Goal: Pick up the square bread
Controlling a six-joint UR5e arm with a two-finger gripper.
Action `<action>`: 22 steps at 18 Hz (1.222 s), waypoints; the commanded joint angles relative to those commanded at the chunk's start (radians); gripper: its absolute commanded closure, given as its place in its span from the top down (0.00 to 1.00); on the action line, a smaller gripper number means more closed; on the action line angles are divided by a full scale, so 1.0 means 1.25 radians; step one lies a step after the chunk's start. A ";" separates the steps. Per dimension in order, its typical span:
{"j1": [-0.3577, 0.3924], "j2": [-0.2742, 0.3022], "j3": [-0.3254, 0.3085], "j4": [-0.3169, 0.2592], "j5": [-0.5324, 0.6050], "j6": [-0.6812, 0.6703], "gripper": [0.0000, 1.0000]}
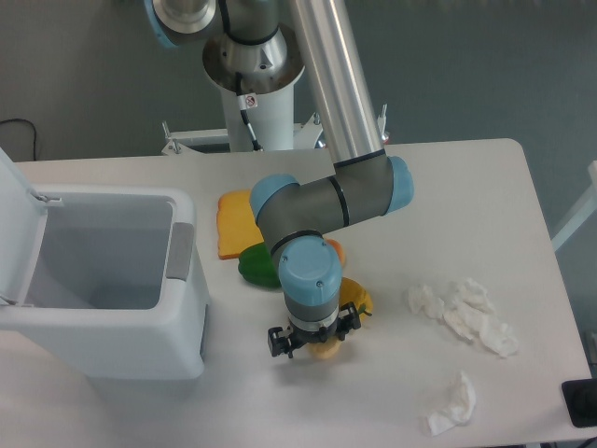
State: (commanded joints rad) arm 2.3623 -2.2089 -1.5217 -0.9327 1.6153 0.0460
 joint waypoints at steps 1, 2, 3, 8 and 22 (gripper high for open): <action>0.000 0.000 0.000 0.000 0.000 0.000 1.00; 0.000 0.001 0.000 0.000 0.000 0.000 1.00; 0.001 0.002 0.000 0.000 0.001 0.000 1.00; 0.009 0.016 0.000 0.000 0.002 0.000 1.00; 0.011 0.006 0.001 0.001 0.027 -0.002 1.00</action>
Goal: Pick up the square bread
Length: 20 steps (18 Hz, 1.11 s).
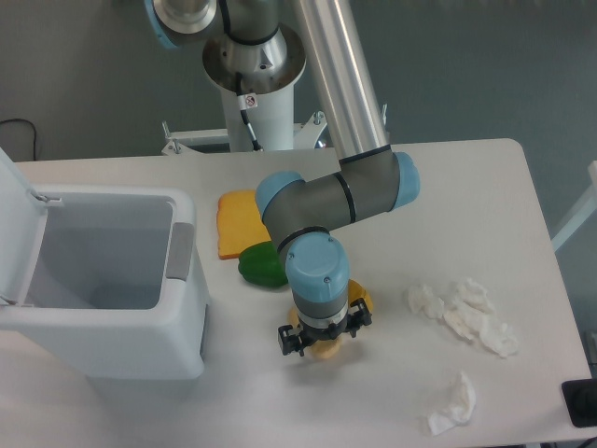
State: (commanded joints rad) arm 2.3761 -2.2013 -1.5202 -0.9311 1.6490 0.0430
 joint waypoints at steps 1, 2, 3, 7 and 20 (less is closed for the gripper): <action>0.000 0.000 0.000 0.000 -0.001 0.000 1.00; 0.000 0.000 0.000 0.000 -0.001 0.000 1.00; 0.000 0.000 0.000 0.000 -0.001 0.000 1.00; 0.000 -0.001 -0.001 0.000 -0.004 -0.001 1.00; 0.001 -0.001 -0.005 0.000 -0.005 0.000 0.86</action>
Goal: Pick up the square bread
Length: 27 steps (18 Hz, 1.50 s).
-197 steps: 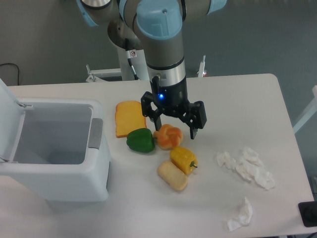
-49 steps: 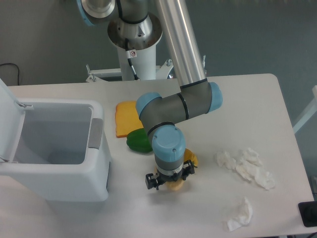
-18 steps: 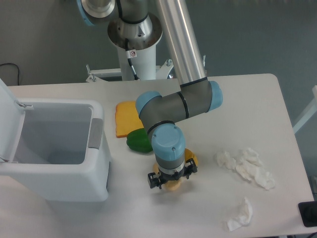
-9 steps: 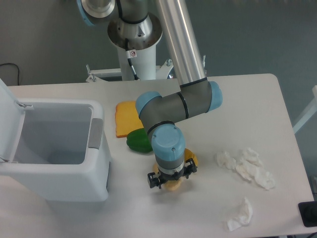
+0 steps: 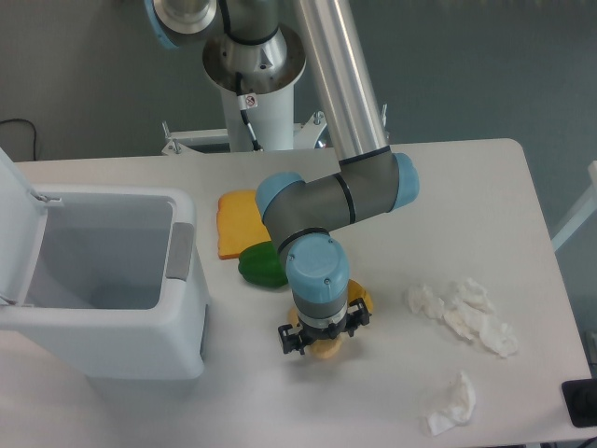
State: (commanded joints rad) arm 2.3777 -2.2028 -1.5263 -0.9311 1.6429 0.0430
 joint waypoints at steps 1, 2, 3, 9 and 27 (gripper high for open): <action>0.000 0.000 0.000 0.000 0.000 0.001 0.85; 0.000 0.001 0.000 0.000 0.000 0.001 0.82; 0.000 0.001 0.000 0.000 0.000 0.001 0.82; 0.001 0.002 0.000 0.000 0.000 0.002 0.59; -0.001 0.027 0.012 -0.002 0.002 0.059 0.45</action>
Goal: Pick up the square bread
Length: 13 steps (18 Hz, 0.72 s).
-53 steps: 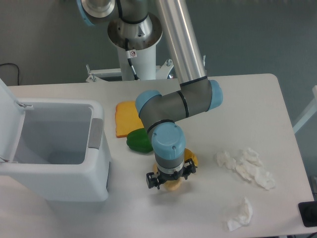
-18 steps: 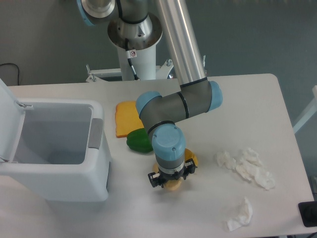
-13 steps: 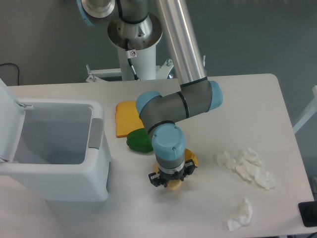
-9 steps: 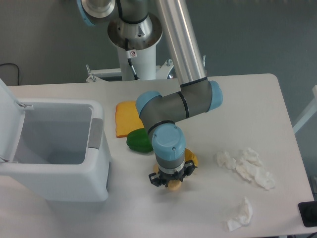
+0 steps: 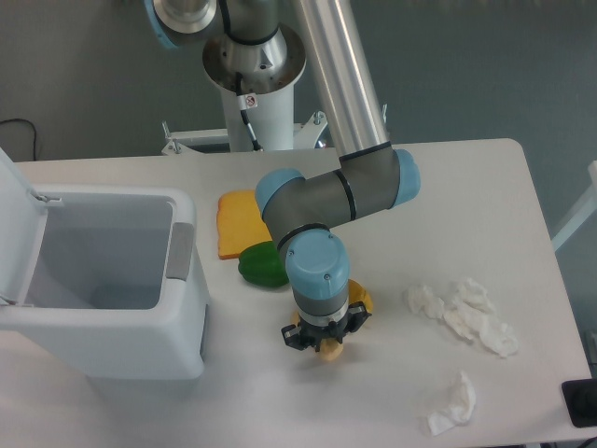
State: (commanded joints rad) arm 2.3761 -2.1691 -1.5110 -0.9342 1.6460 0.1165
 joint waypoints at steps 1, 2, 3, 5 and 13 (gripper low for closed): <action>0.000 0.001 0.000 0.000 0.001 0.006 0.45; 0.000 0.005 0.000 0.000 0.001 0.010 0.45; 0.000 0.010 0.002 0.000 0.001 0.015 0.45; 0.000 0.027 0.009 -0.001 0.001 0.027 0.45; 0.002 0.114 0.064 -0.001 -0.005 0.152 0.45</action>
State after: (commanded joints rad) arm 2.3792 -2.0266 -1.4312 -0.9357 1.6398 0.3063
